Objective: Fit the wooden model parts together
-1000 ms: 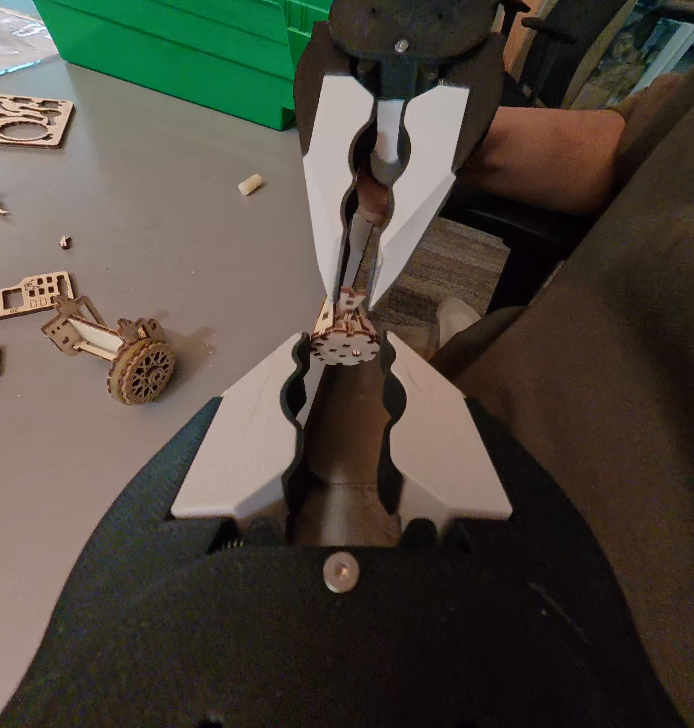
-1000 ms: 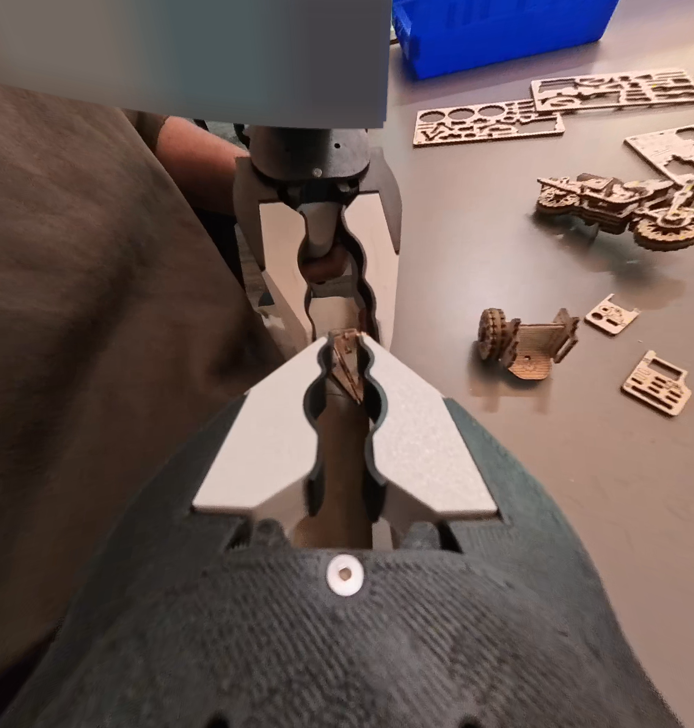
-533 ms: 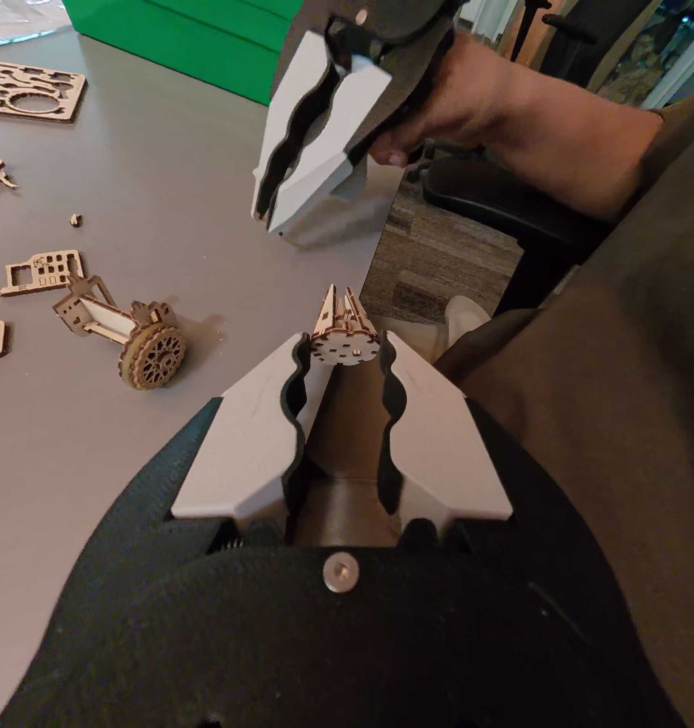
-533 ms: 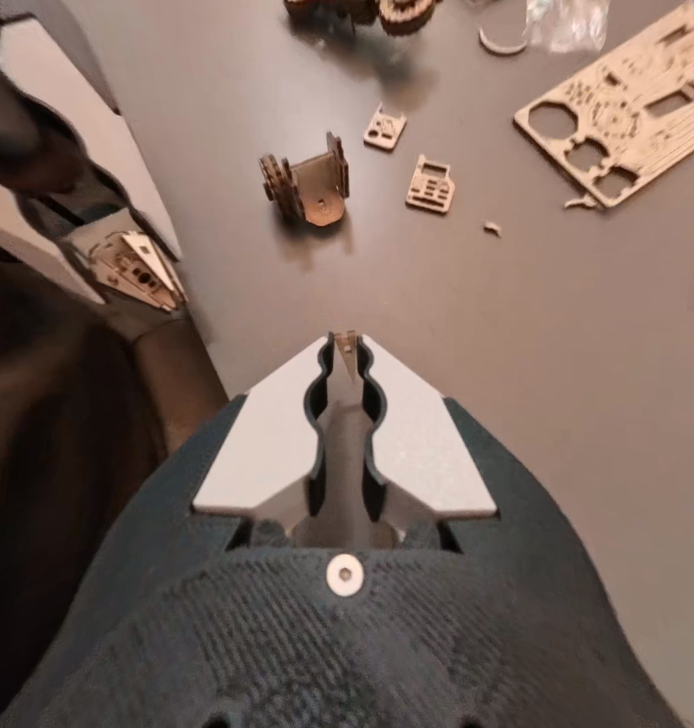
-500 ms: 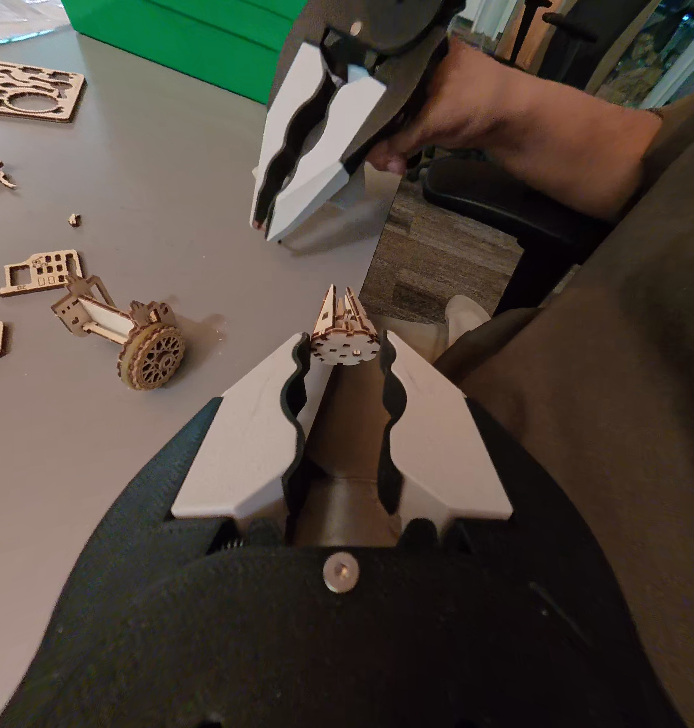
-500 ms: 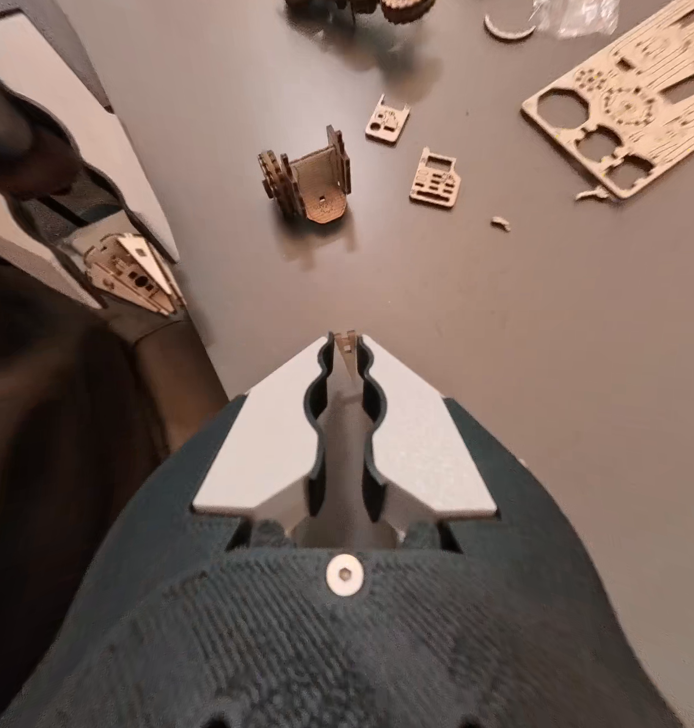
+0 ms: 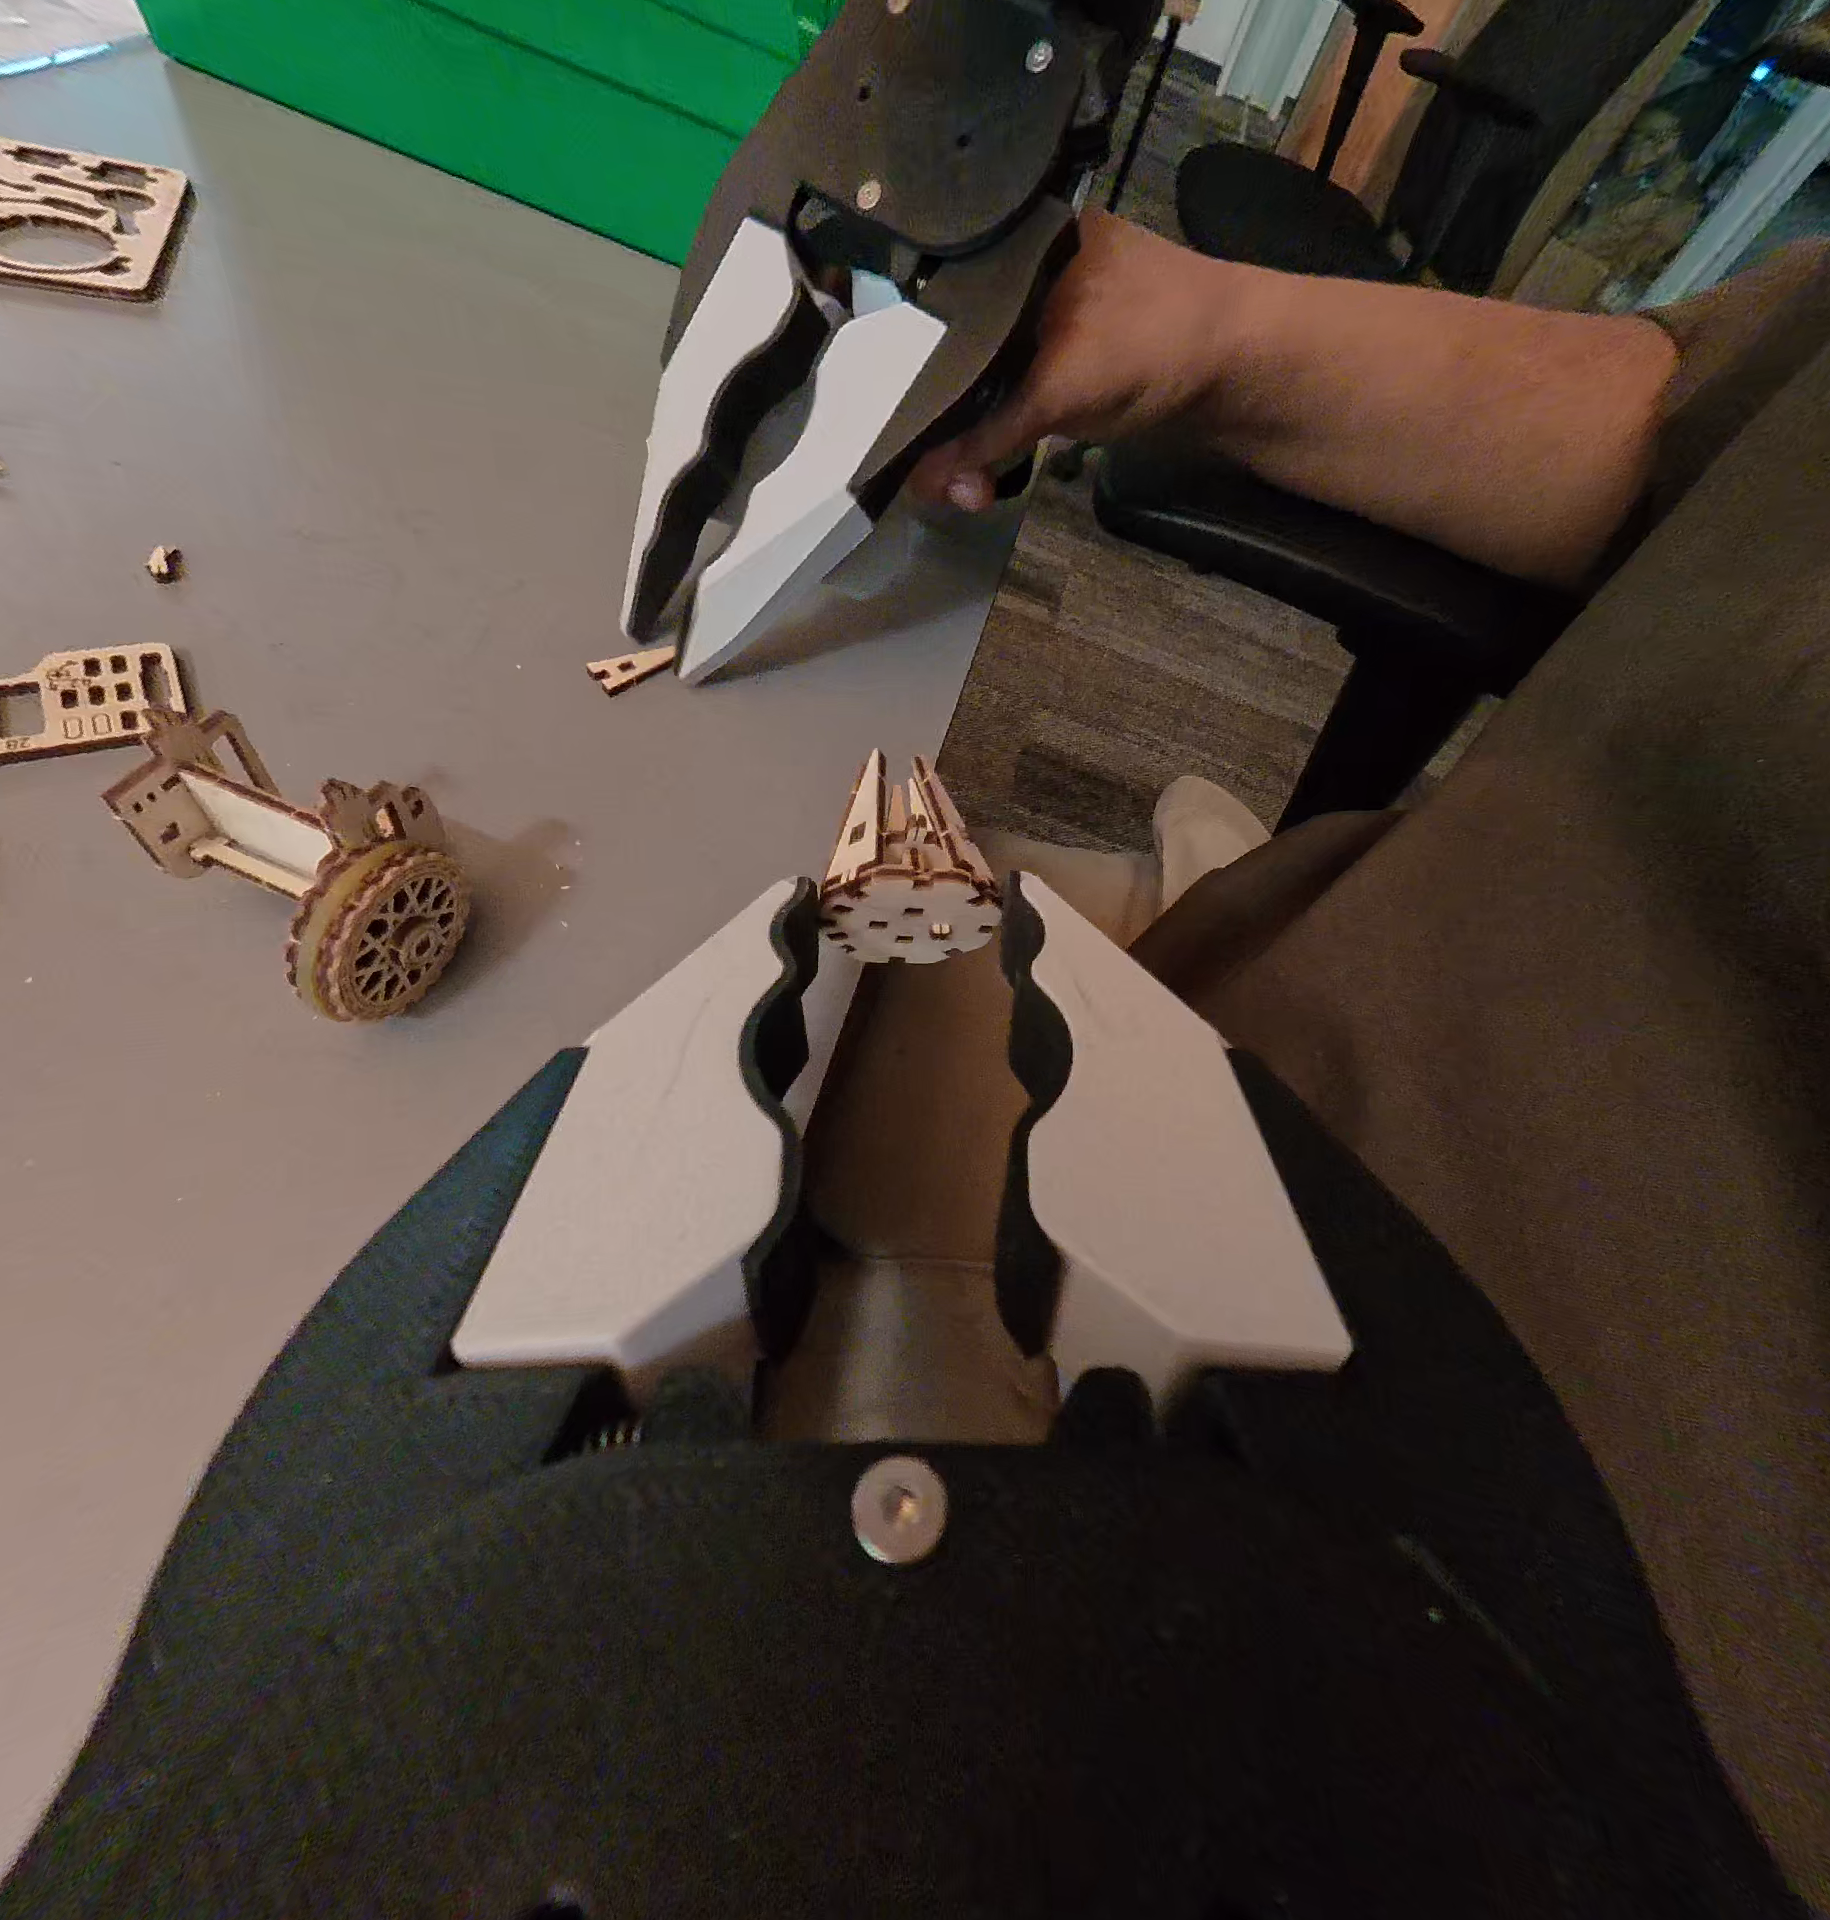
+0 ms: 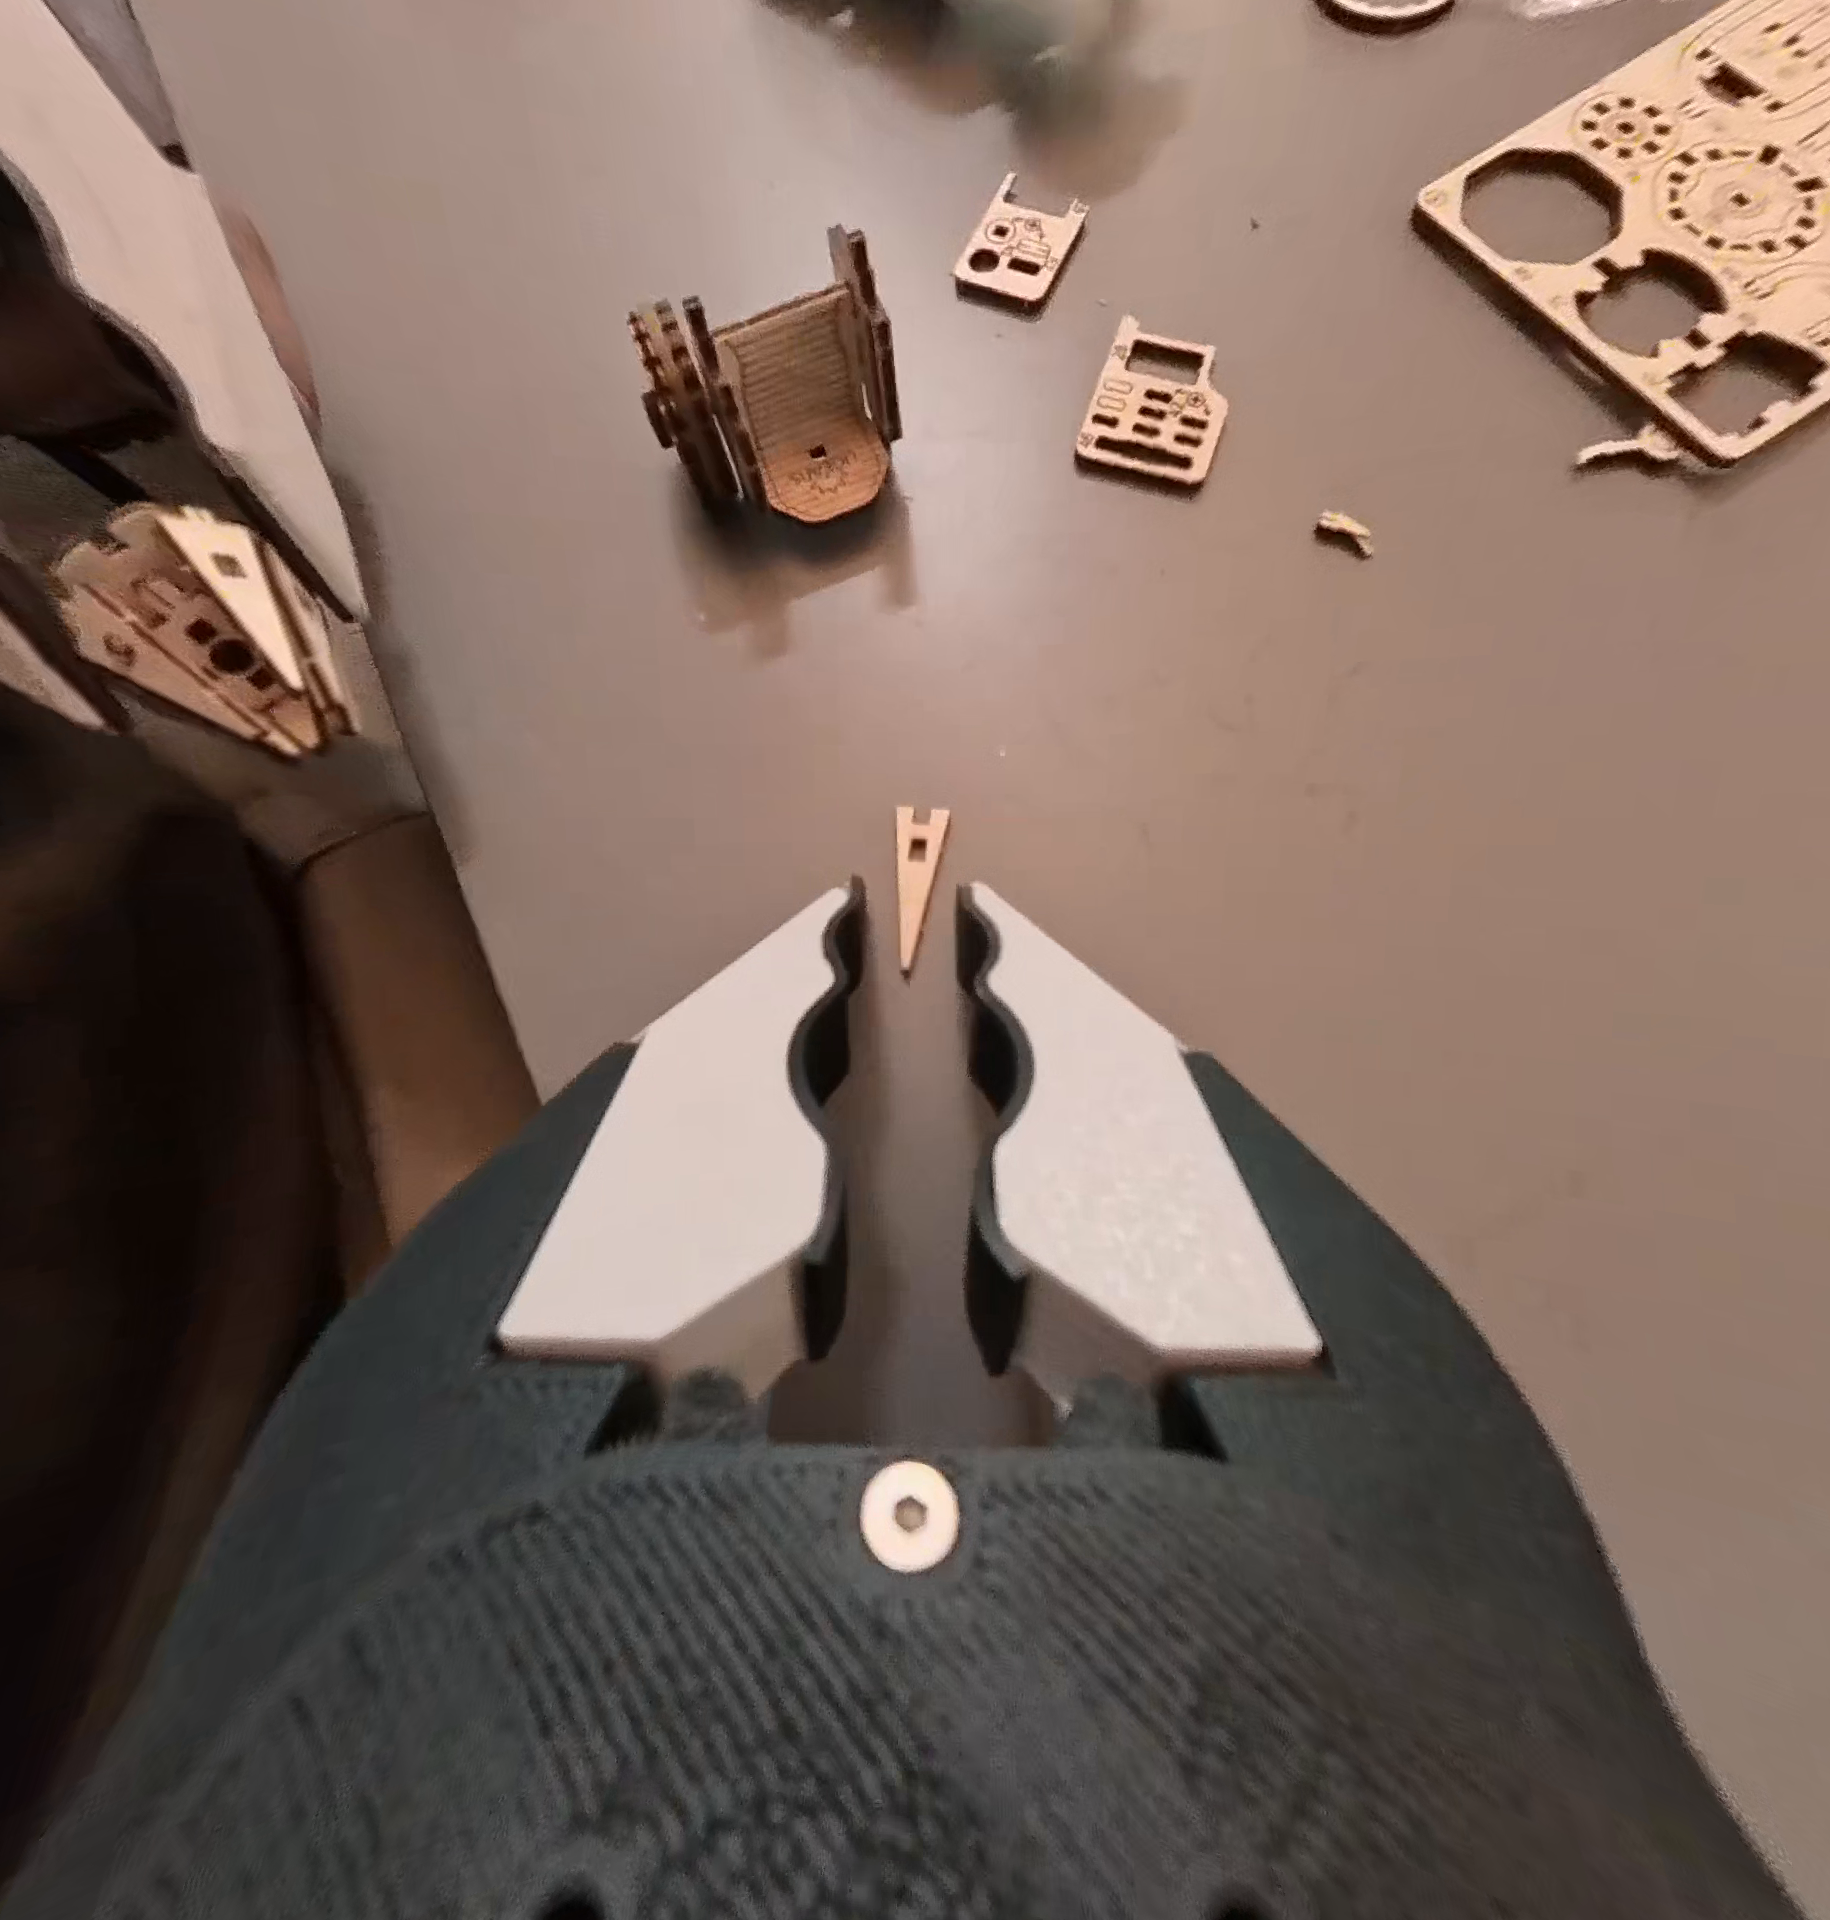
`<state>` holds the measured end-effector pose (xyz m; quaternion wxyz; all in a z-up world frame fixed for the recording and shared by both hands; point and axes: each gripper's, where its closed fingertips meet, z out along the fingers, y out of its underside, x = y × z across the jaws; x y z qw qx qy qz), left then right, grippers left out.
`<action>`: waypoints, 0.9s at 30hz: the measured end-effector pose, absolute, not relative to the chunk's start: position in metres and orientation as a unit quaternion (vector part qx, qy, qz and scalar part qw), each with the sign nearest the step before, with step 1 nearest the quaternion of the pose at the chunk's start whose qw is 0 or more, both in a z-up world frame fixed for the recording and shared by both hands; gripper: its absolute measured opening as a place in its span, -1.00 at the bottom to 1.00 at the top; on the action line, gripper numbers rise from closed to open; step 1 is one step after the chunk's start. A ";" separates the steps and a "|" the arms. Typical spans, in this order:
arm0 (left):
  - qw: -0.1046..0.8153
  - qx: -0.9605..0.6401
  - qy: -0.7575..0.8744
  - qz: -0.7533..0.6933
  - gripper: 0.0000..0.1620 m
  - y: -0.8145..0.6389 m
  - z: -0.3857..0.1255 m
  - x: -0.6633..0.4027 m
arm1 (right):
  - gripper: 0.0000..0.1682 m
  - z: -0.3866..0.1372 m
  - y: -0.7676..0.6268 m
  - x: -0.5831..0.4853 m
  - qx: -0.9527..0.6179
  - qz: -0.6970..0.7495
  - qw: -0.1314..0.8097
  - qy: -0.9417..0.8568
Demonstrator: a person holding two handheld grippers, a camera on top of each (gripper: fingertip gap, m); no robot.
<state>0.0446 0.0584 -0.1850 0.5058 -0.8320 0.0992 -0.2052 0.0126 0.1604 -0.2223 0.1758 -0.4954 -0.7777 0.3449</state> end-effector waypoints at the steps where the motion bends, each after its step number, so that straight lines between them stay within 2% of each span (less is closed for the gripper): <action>1: 0.506 -0.832 0.099 -0.205 -0.60 0.058 -0.185 0.044 | -0.90 -0.223 0.161 0.010 -0.496 0.342 0.184 -0.777; 6: 0.506 -0.830 0.098 -0.213 -0.60 0.057 -0.184 0.045 | -0.95 -0.214 0.147 0.009 -0.463 0.356 0.190 -0.789; 10: 0.498 -0.831 0.107 -0.223 -0.59 0.055 -0.187 0.048 | -0.95 -0.166 0.090 0.029 -0.338 0.470 0.156 -0.800; 12: 0.492 -0.831 0.116 -0.230 -0.60 0.054 -0.188 0.052 | -0.95 -0.155 0.067 0.044 -0.283 0.484 0.129 -0.818; 18: 0.482 -0.831 0.153 -0.231 -0.60 0.050 -0.192 0.067 | -0.95 -0.173 0.046 0.057 -0.221 0.404 0.115 -0.880; 27: 0.473 -0.832 0.175 -0.232 -0.60 0.047 -0.195 0.074 | -0.95 -0.177 0.045 0.068 -0.202 0.385 0.093 -0.896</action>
